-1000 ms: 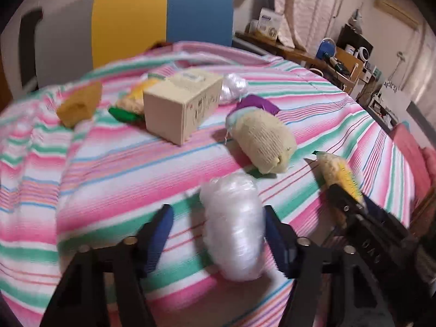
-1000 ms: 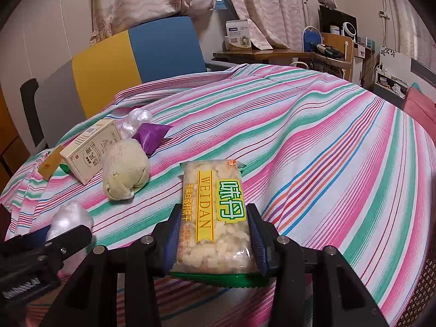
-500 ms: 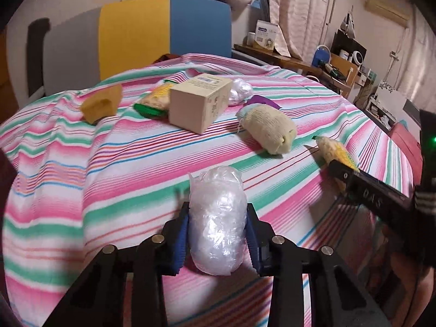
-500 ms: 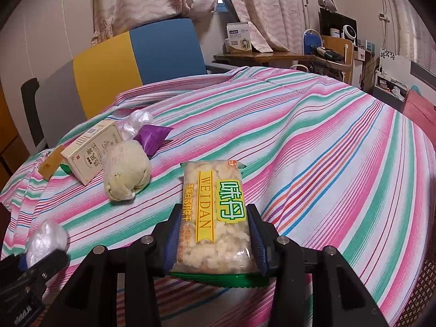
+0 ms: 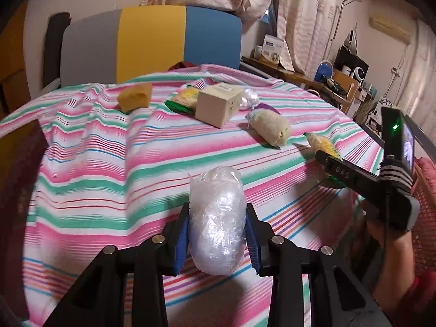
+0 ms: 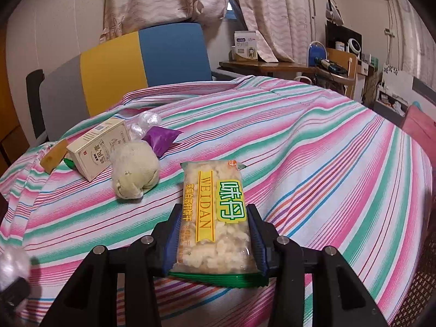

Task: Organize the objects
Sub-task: 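Carry the clear plastic bag toward the tray with the left tool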

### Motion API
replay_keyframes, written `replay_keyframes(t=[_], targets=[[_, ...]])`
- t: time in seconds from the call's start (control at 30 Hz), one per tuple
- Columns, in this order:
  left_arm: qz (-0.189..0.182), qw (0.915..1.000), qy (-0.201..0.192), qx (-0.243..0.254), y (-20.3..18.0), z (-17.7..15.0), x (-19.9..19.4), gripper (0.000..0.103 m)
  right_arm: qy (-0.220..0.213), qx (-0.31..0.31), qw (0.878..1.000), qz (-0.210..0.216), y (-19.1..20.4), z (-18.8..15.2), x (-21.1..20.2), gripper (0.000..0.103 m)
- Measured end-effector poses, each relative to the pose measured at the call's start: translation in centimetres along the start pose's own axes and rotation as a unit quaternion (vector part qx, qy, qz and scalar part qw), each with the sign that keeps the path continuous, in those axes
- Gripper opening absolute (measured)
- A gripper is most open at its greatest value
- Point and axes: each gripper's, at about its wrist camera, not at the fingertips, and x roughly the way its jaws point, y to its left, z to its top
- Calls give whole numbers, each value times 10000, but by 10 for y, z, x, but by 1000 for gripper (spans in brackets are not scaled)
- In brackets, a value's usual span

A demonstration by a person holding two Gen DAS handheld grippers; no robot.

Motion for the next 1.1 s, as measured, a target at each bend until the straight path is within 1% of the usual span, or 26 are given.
replay_keyframes(t=[0.17,0.37,0.47,0.6,0.73,0.83,0.97,1.03,1.1], targets=[[-10,9998,-138,-151,13,-2,-24,37,-153,-262,9995,-18,9,-1,-7,45],[112,9989,-350,-295,35,-1,-57,37,-262,-331,9991,16,12,-3,-11,45],[220,9979,-430,-435,52,0,-72,37,-291,-379,9989,29,14,-3,-13,45],[475,9948,-561,-709,80,0,-92,37,-330,-487,9983,47,18,-4,-15,45],[678,9910,-578,-1001,108,-4,-105,37,-301,-599,9977,67,23,-4,-17,45],[838,9876,-571,-1202,129,-9,-113,37,-273,-533,9982,86,26,-5,-22,45],[961,9828,-527,-1487,154,-15,-120,37,-316,-223,9986,354,34,-9,-39,45],[1021,9805,-486,-1608,166,-19,-121,37,-318,-13,9976,614,43,-9,-51,45],[1088,9780,-455,-1718,177,-23,-123,37,-344,45,9959,833,55,-9,-60,45]])
